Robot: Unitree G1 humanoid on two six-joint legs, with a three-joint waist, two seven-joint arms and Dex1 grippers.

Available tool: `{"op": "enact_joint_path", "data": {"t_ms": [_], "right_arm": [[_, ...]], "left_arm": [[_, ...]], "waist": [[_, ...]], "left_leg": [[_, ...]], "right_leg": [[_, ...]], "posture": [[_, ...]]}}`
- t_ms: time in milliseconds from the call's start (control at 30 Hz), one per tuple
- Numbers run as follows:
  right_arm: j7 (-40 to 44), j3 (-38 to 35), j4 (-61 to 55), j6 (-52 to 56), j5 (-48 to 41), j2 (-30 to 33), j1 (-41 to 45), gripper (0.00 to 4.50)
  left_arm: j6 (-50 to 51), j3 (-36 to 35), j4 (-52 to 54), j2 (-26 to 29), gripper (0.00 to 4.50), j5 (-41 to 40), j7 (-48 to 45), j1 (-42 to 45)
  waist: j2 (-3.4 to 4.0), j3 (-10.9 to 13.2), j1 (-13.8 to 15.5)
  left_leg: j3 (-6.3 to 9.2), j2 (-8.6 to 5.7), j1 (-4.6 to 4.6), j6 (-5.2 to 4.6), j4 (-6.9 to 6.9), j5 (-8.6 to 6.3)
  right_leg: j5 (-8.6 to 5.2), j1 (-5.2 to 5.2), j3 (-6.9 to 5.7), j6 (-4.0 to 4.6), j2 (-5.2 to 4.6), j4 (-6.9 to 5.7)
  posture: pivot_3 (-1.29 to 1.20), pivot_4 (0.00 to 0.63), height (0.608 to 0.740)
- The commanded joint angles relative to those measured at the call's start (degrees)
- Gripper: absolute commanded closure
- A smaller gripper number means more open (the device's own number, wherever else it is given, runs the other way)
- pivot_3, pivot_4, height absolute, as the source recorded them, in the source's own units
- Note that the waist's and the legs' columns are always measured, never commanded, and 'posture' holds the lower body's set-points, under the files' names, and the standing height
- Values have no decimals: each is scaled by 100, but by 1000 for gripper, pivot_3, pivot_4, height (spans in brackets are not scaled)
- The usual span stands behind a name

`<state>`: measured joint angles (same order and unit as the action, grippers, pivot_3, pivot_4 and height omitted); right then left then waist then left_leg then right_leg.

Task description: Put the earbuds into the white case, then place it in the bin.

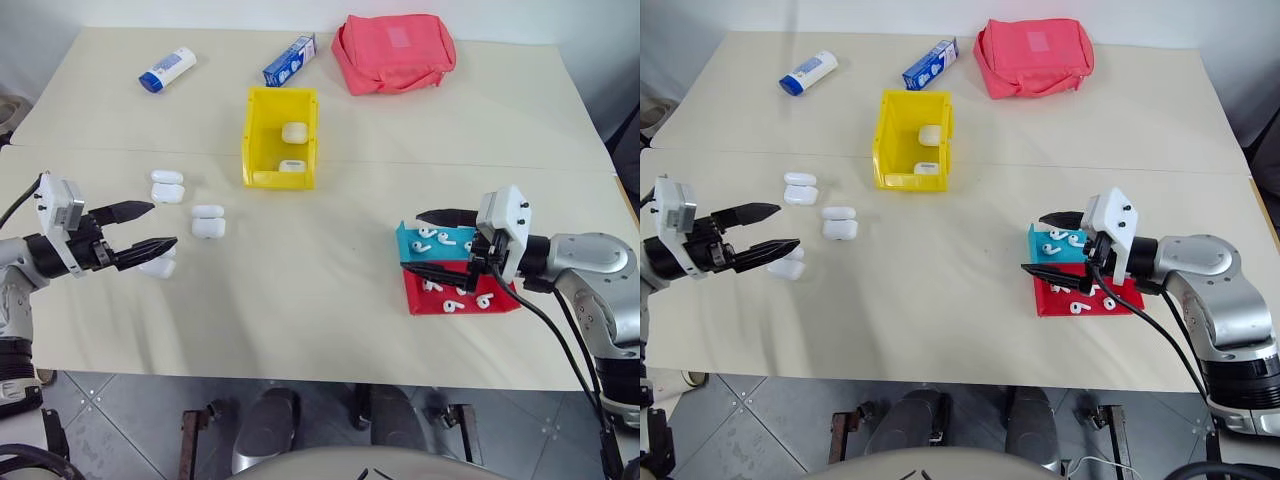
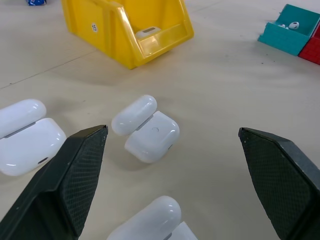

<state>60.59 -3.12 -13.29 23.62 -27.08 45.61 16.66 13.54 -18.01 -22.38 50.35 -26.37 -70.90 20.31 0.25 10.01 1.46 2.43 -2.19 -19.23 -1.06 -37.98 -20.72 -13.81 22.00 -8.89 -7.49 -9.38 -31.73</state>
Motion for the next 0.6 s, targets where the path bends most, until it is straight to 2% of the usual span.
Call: {"op": "enact_joint_path", "data": {"t_ms": [33, 167, 300, 433, 600], "right_arm": [[5, -186, -53, -129, -27, 38, 85, 0], [43, -152, -14, -150, -22, 26, 136, 0], [205, -41, 184, -139, -18, 46, 350, 0], [478, 79, 463, -457, 120, 33, 614, 0], [951, 111, 836, -829, 100, -14, 897, 0]], "left_arm": [[-119, -46, 178, 119, 47, 44, 45, 153], [76, -167, 394, 120, 47, -55, 311, 165], [621, -627, 1026, 368, 47, -311, 395, -465], [1118, -1356, 1622, 626, 47, -436, 362, -1628], [1196, -2093, 2075, 649, 47, -345, 211, -2871]], "waist": [[0, 0, 0], [0, 0, 1], [0, 0, -59], [10, 6, -121], [25, 18, -128]], "left_leg": [[0, 0, 0, 0, 0, 0], [0, 0, 0, 0, 0, 0], [-7, 0, 1, 0, 1, -3], [-14, 8, 4, 1, 5, -8], [-12, 9, 2, 28, 4, -24]], "right_leg": [[0, 0, 0, 0, 0, 0], [0, 0, 0, 0, 0, 0], [0, 3, 5, 0, 0, 1], [-3, 6, 9, 5, 4, 1], [-2, 8, 8, 10, 0, 2]], "posture": [[0, 150, 740], [0, 150, 740], [0, 150, 740], [0, 150, 740], [0, 150, 740]]}}
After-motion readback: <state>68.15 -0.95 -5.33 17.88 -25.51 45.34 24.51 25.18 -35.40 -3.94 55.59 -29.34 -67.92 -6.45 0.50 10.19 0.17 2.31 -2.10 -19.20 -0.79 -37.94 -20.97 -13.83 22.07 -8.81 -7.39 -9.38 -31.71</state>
